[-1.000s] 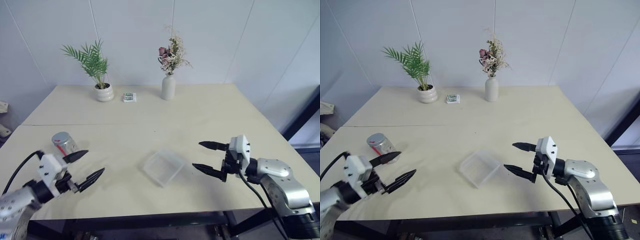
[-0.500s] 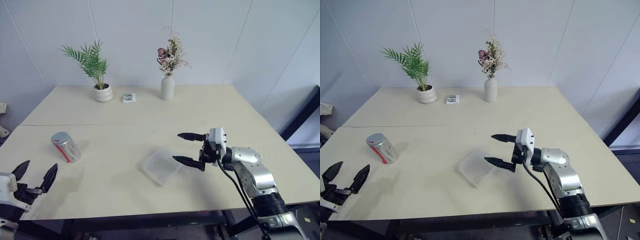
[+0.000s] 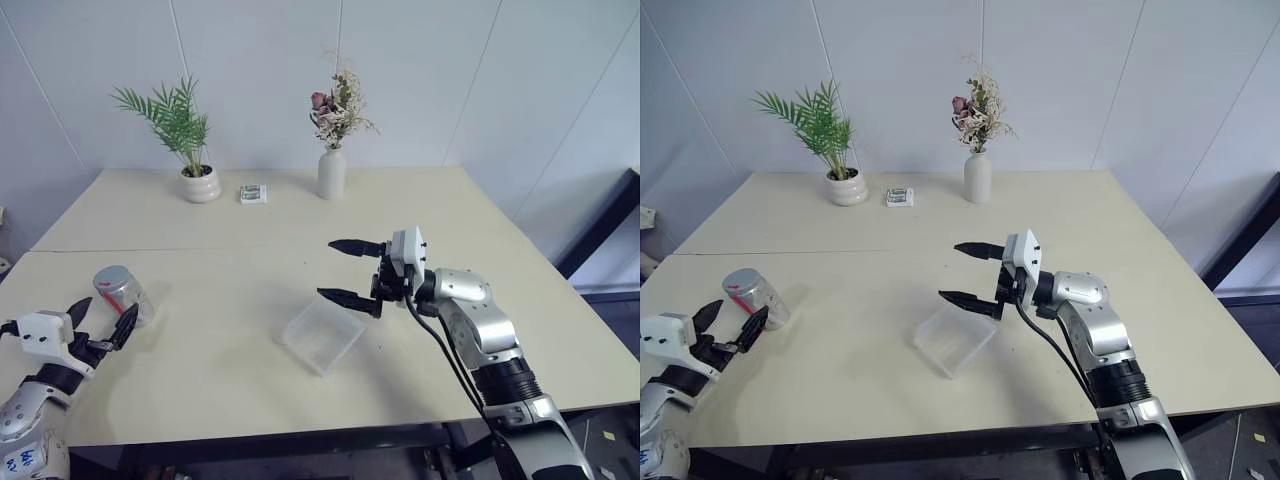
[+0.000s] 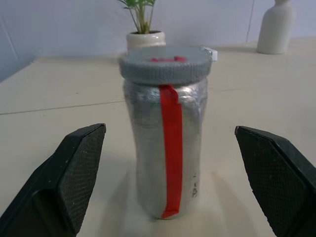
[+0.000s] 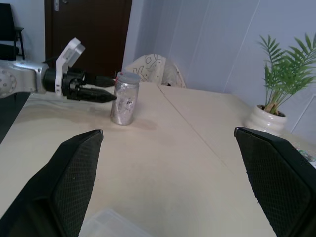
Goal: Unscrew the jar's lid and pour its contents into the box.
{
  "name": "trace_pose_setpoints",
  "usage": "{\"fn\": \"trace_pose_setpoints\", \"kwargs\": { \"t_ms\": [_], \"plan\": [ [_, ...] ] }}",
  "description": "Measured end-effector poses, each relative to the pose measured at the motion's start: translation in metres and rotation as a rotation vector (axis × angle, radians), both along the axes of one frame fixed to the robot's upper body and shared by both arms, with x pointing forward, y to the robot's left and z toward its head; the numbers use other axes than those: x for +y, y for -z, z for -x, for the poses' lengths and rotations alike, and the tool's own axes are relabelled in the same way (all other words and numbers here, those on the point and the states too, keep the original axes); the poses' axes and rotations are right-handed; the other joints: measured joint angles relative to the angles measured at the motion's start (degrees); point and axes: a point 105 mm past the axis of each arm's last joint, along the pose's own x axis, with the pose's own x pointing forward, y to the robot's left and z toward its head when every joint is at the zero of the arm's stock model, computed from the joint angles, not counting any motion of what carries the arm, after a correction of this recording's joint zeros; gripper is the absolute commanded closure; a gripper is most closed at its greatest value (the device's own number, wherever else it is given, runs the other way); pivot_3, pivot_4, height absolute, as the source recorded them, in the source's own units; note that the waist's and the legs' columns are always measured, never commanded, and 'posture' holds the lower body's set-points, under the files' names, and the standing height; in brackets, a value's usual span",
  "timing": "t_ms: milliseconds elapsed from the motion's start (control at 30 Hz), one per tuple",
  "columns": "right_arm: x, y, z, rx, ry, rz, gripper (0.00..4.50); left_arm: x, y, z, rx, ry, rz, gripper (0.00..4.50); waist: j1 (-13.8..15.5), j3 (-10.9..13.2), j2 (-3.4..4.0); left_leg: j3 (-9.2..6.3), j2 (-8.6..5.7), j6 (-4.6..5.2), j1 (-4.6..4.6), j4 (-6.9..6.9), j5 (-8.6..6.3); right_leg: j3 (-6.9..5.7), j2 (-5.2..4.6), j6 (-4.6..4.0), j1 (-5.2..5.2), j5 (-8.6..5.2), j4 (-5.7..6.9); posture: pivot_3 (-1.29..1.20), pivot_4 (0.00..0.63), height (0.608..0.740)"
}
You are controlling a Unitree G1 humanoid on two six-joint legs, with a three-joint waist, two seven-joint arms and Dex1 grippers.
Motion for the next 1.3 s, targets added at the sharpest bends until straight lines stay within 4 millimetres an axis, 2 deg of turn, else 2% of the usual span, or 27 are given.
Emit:
{"fn": "trace_pose_setpoints", "kwargs": {
  "t_ms": [100, 300, 567, 667, 867, 1100, 1233, 1300],
  "plan": [
    [0.001, -0.001, 0.001, 0.006, 0.004, 0.0, 0.0, 0.003, 0.001, -0.005, 0.001, -0.018, -0.008, 0.02, 0.1, 0.0, 0.0, 0.01, -0.01, 0.0, -0.01, 0.03, 0.0, 0.0, -0.01, 0.0, 0.0, 0.0, 0.01, 0.0, 0.15, 0.74],
    [0.003, -0.004, 0.005, 0.001, 0.004, -0.006, 0.0, 0.005, -0.011, -0.021, -0.03, -0.047, -0.033, 0.02, 0.4, 0.0, -0.01, 0.01, -0.04, 0.01, -0.01, 0.07, 0.01, 0.0, -0.02, 0.03, 0.01, 0.02, 0.01, 0.0, 0.15, 0.74],
    [0.001, 0.002, 0.005, 0.021, 0.026, -0.017, 0.0, 0.001, -0.005, -0.034, -0.013, -0.049, -0.029, 0.02, 0.3, 0.0, -0.01, 0.03, -0.03, 0.0, -0.02, 0.08, 0.0, 0.0, -0.01, 0.04, 0.0, 0.03, 0.02, 0.0, 0.15, 0.74],
    [0.001, 0.002, 0.004, 0.021, 0.031, -0.02, 0.0, 0.0, -0.008, -0.036, -0.027, -0.045, -0.031, 0.62, 0.3, 0.0, -0.02, 0.03, -0.03, 0.0, -0.02, 0.08, 0.01, 0.0, 0.0, 0.05, 0.0, 0.03, 0.03, 0.0, 0.15, 0.74],
    [0.0, 0.004, 0.004, 0.03, 0.039, -0.026, 0.0, -0.003, -0.006, -0.039, -0.024, -0.035, -0.034, 2.45, 0.3, 0.0, -0.02, 0.03, -0.03, 0.0, -0.03, 0.08, 0.01, 0.0, 0.0, 0.05, 0.0, 0.03, 0.01, 0.0, 0.15, 0.74],
    [0.0, 0.004, 0.003, 0.032, 0.045, -0.03, 0.0, -0.008, -0.006, -0.039, -0.022, -0.007, -0.034, 2.48, 0.3, 0.0, -0.02, 0.03, -0.03, 0.0, -0.03, 0.08, 0.01, 0.0, 0.0, 0.05, 0.0, 0.03, 0.03, 0.0, 0.15, 0.74],
    [0.003, -0.001, 0.007, 0.036, 0.041, -0.044, 0.0, -0.036, -0.018, -0.042, -0.054, 0.121, -0.036, 2.48, 0.7, 0.0, -0.03, 0.01, -0.03, 0.0, -0.06, 0.08, 0.01, -0.01, 0.0, 0.05, 0.0, 0.03, 0.01, 0.0, 0.15, 0.74],
    [0.006, -0.007, 0.011, 0.056, 0.04, -0.059, 0.0, -0.061, -0.031, -0.039, -0.069, 0.248, -0.047, 2.48, 0.7, 0.0, -0.03, 0.01, -0.02, 0.0, -0.08, 0.07, 0.0, 0.0, -0.01, 0.05, -0.01, 0.03, 0.01, 0.0, 0.15, 0.74]
  ]
}}
